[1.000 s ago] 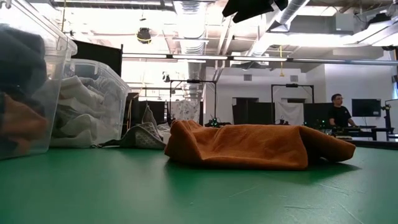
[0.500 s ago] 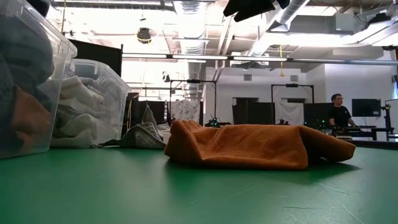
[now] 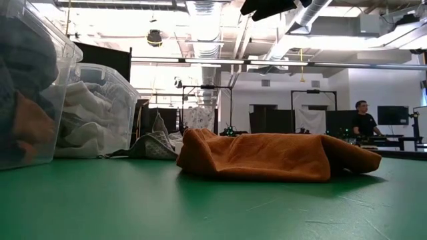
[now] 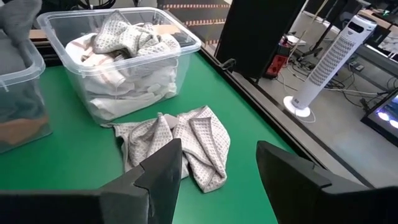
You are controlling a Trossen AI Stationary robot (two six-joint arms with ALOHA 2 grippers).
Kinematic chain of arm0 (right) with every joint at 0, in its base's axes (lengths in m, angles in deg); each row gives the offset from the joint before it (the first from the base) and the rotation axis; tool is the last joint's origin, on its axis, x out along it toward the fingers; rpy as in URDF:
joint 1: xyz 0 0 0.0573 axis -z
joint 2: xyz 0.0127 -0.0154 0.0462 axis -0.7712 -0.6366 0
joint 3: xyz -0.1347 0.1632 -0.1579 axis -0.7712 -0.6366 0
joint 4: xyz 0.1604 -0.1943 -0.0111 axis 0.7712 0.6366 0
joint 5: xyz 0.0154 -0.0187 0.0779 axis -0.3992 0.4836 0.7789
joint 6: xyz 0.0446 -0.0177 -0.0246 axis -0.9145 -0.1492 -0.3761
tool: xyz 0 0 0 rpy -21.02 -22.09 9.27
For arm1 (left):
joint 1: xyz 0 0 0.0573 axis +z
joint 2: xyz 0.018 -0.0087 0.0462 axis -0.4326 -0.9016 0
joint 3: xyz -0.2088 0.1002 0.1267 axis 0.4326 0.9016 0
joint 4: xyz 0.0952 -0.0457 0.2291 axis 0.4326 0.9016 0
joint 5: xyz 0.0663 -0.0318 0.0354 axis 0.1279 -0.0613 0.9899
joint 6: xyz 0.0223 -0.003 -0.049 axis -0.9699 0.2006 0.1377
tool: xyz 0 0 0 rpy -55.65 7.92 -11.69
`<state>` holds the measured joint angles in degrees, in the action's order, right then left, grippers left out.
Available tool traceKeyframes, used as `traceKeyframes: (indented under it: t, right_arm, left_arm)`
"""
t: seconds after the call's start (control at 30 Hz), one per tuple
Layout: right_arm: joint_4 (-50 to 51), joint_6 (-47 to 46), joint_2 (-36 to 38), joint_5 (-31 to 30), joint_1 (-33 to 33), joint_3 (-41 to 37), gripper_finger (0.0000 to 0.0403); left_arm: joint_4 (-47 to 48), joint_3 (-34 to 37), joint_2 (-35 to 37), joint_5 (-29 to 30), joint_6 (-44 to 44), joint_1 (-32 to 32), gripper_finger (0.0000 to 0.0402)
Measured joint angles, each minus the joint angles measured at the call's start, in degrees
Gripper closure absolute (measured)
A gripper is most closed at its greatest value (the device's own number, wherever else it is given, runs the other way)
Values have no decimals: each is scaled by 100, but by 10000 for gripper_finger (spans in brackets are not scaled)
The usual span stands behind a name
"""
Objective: Sort towels by color in basket
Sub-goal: Put the gray towel into the bottom transparent bin, then put the white towel into the top transparent bin
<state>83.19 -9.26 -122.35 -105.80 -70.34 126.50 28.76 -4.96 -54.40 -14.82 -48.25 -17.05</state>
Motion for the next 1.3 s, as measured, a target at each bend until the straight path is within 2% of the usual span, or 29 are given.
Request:
traceKeyframes:
  t: [0.13,0.27,0.33,0.47,0.67,0.83,1.0,1.17,1.3]
  right_arm:
    - [-2,-6,0,0,2,0,168]
    - [-4,-52,0,0,4,0,168]
    - [-2,-57,2,0,-5,0,168]
    - [40,-102,2,0,-76,0,168]
    - [37,-101,2,-37,-151,0,168]
    - [-9,-101,2,-50,-80,0,168]
    - [-5,-101,2,-63,-15,0,168]
    - [24,-101,2,-63,-28,0,168]
    - [43,-101,2,-63,-39,1,168]
  left_arm:
    - [-132,-2,202,623,-496,0,165]
    - [-1483,377,434,945,-986,-2,165]
    - [-1953,805,495,941,-1167,-2,165]
    - [-2317,1787,641,807,-1136,-2,166]
    - [-4412,3519,1246,299,-955,-4,180]
    - [-5083,4285,1443,266,-886,-2,189]
    - [-4574,3883,1414,271,-965,-2,190]
    - [-3436,2635,1487,607,-994,-4,190]
    - [-3370,1810,1528,1200,-977,-4,190]
